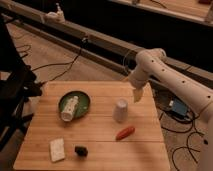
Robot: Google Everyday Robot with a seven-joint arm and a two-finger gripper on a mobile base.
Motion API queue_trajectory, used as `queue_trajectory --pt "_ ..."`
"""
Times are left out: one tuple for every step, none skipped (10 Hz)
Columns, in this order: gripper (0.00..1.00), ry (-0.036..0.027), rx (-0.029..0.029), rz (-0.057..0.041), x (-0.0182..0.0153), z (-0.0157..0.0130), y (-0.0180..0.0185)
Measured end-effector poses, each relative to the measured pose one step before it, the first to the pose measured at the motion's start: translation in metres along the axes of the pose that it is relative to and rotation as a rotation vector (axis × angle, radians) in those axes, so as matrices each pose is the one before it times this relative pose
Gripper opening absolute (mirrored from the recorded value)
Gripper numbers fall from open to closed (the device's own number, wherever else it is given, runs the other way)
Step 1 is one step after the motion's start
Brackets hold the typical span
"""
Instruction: Place the ceramic cup over the eraser
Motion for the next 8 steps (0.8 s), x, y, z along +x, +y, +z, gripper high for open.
queue_trajectory --pt "0.8 -0.00001 -0.00003 0.00002 0.00001 0.00002 0.00002" --pt "0.8 0.00004 0.00004 -0.00002 -0.00001 -0.00001 -0.00004" --pt "0.8 -0.00001 0.00001 -0.00003 0.0 -0.00001 0.0" --pt "0.8 -0.00091 -0.00016 0.00043 0.00008 0.00019 -0.00025" --pt "0.8 -0.00378 -0.00117 -0.00174 -0.00034 -0.00069 -0.00057" --pt "0.8 -0.02462 -0.0087 -0.00861 -0.0031 -0.0004 -0.00067" --pt "0.8 -0.02978 -0.01312 -0.01378 -0.0047 0.00062 0.00027" --pt "0.8 -0.02642 -0.02043 -0.02058 -0.00493 0.00331 0.00171"
